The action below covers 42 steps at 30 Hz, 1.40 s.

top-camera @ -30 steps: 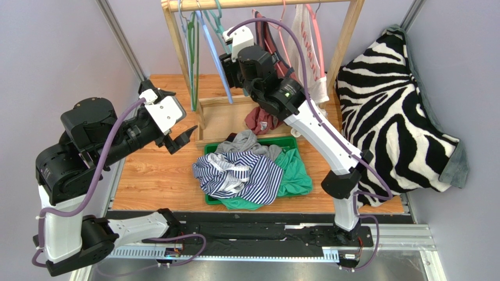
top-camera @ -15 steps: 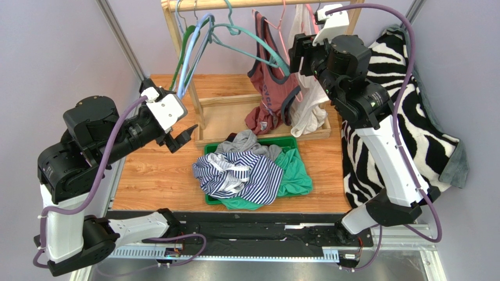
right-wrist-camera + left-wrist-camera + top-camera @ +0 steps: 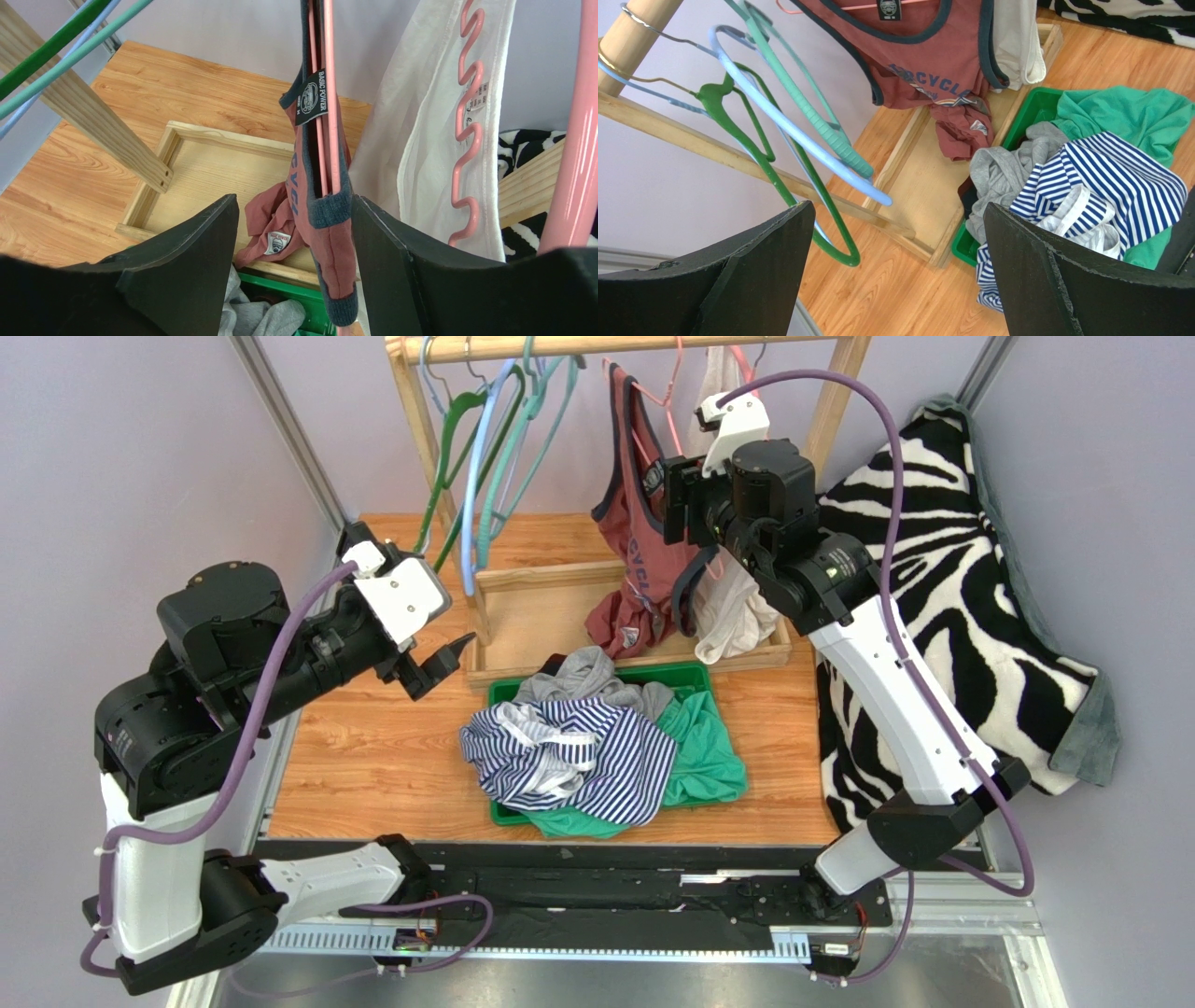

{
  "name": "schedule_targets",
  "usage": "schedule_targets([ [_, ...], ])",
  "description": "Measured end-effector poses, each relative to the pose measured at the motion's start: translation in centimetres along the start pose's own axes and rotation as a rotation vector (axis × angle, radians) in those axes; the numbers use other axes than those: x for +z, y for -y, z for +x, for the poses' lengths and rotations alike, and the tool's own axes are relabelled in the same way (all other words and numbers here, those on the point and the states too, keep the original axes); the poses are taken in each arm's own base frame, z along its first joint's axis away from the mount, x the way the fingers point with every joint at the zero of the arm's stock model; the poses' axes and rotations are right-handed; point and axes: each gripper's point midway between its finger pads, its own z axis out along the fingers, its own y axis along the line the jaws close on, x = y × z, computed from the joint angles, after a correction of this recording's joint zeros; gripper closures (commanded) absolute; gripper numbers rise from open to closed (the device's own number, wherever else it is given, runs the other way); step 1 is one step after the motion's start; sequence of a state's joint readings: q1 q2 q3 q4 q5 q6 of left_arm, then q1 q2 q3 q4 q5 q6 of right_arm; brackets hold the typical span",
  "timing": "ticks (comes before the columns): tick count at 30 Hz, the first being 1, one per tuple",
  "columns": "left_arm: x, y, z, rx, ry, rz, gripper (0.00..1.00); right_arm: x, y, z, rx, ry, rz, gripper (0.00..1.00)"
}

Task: Remove the tank top from the hanger
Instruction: Pick up the hanger from the clothesline.

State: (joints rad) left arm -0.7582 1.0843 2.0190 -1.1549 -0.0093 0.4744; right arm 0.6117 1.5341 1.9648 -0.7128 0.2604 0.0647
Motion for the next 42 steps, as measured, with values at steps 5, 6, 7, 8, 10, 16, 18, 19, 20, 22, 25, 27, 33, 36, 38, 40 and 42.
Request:
schedule_targets([
  [5, -0.1, 0.0, 0.0, 0.000, 0.002, -0.003, 0.01, 0.8, 0.5, 0.9, -0.010, -0.014, 0.028, 0.36],
  [6, -0.2, 0.0, 0.0, 0.000, 0.002, -0.003, 0.01, 1.0, 0.6, 1.3, -0.015, -0.021, 0.034, 0.36],
  [7, -0.2, 0.0, 0.0, 0.000, 0.002, -0.003, 0.01, 1.3, 0.7, 1.9, -0.022, -0.032, 0.043, 0.36],
  [8, -0.2, 0.0, 0.0, 0.000, 0.003, -0.003, 0.01, 1.5, 0.9, 2.5, -0.030, -0.046, 0.052, 0.36],
  [10, -0.2, 0.0, 0.0, 0.000, 0.003, -0.003, 0.01, 1.9, 1.2, 3.9, -0.050, -0.076, 0.068, 0.36],
  [16, -0.2, -0.1, 0.0, -0.001, 0.001, -0.005, 0.01, 2.7, 2.3, 5.8, -0.074, -0.115, 0.099, 0.75],
  [18, -0.2, -0.1, 0.2, -0.002, -0.002, -0.008, 0.01, 2.9, 2.5, 6.4, -0.078, -0.127, 0.100, 0.91],
  [19, -0.2, -0.1, 0.3, -0.002, -0.005, -0.007, 0.01, 3.0, 2.5, 6.6, -0.075, -0.131, 0.097, 1.00],
  [20, -0.2, 0.0, 0.3, -0.002, -0.006, -0.006, 0.01, 3.1, 2.4, 6.6, -0.076, -0.130, 0.090, 1.00],
  [22, -0.1, 0.0, 0.4, -0.002, -0.010, -0.005, 0.01, 3.3, 2.2, 6.6, -0.071, -0.124, 0.083, 1.00],
  [25, 0.0, 0.0, 0.6, -0.003, -0.016, -0.005, 0.01, 3.4, 1.9, 6.3, -0.070, -0.112, 0.063, 1.00],
  [27, 0.0, 0.0, 0.6, -0.003, -0.018, -0.005, 0.01, 3.4, 1.8, 6.2, -0.074, -0.107, 0.056, 1.00],
  [33, 0.0, 0.0, 0.7, -0.004, -0.018, -0.007, 0.01, 2.9, 1.7, 3.8, -0.088, -0.053, 0.045, 1.00],
  [36, -0.1, 0.0, 0.6, -0.005, -0.015, -0.005, 0.01, 2.0, 1.6, 1.7, -0.078, -0.002, 0.039, 1.00],
  [38, -0.1, 0.0, 0.6, -0.006, -0.014, -0.005, 0.01, 1.1, 1.7, 0.6, -0.068, 0.033, 0.036, 1.00],
  [40, -0.1, 0.0, 0.6, -0.007, -0.012, -0.003, 0.01, 0.2, 1.7, -0.3, -0.058, 0.064, 0.029, 1.00],
  [42, -0.2, 0.0, 0.6, -0.009, -0.011, -0.004, 0.01, -0.7, 1.8, -1.0, -0.045, 0.091, 0.022, 1.00],
])
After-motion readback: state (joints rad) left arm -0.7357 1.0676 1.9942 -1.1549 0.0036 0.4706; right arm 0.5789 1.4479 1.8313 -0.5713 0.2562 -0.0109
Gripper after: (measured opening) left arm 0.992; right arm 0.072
